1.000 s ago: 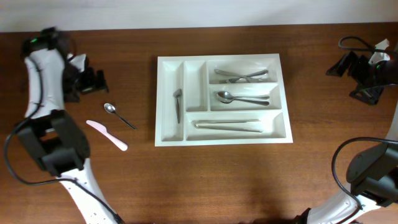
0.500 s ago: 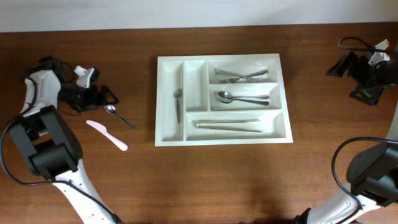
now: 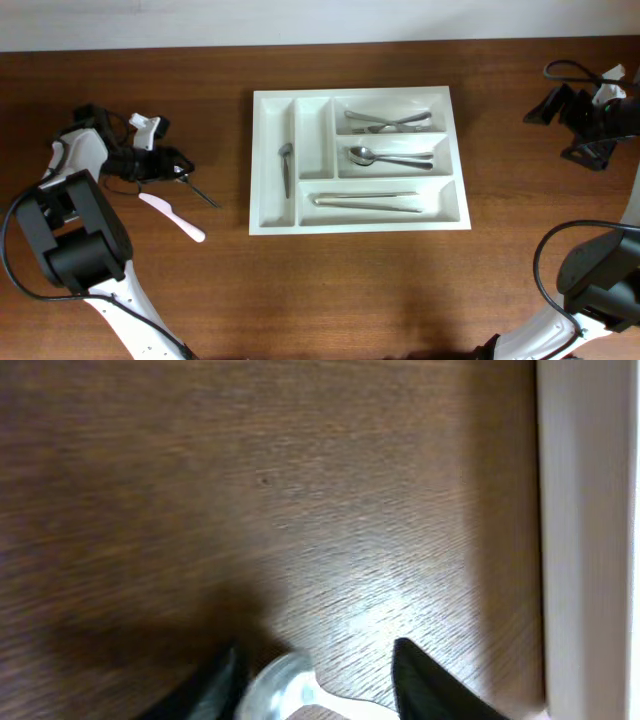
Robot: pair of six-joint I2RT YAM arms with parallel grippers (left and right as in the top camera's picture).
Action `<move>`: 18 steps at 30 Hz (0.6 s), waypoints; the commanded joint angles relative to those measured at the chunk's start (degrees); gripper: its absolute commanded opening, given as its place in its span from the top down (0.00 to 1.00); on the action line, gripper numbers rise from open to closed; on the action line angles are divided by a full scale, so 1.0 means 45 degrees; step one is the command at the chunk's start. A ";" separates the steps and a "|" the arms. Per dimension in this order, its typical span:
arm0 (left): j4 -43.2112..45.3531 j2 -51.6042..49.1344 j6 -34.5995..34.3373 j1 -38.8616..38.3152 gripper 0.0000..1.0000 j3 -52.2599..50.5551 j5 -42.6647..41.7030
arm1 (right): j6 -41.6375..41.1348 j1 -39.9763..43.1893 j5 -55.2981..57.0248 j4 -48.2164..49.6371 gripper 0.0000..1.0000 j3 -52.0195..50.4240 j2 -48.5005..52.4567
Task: Pack container
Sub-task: 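Lower the left gripper onto the silver spoon and grasp it, then carry the spoon into the tray's left narrow compartment and release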
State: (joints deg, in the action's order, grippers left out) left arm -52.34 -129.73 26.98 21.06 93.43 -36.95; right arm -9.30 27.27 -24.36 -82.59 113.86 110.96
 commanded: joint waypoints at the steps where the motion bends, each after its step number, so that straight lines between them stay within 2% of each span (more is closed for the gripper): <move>1: 0.0019 -0.0325 0.0078 -0.0063 0.53 -0.0588 0.0486 | -0.0102 -0.0092 -0.0117 -0.0146 0.01 -0.0078 0.0024; 8: 0.0063 -0.0325 0.0078 -0.0063 0.66 -0.0588 0.0491 | -0.0102 -0.0097 -0.0117 -0.0374 0.01 -0.0078 0.0024; 9: 0.0063 -0.0325 0.0078 -0.0063 0.70 -0.0588 0.0491 | -0.0102 -0.0097 -0.0117 -0.0384 0.01 -0.0078 0.0024; 10: 0.0068 -0.0325 0.0078 -0.0063 0.84 -0.0588 0.0491 | -0.0107 -0.0097 -0.0117 -0.0447 0.01 -0.0078 0.0024; 13: 0.0068 -0.0325 0.0073 -0.0063 0.98 -0.0588 0.0486 | -0.0102 -0.0097 -0.0117 -0.0520 0.01 -0.0078 0.0024; 18: 0.0092 -0.0301 -0.0160 -0.0058 0.98 -0.0476 0.0223 | -0.0102 -0.0092 -0.0117 -0.0563 0.01 -0.0078 0.0024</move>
State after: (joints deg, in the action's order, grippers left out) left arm -52.01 -129.95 26.79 21.02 91.70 -37.15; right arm -9.28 27.27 -24.36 -84.93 113.86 110.96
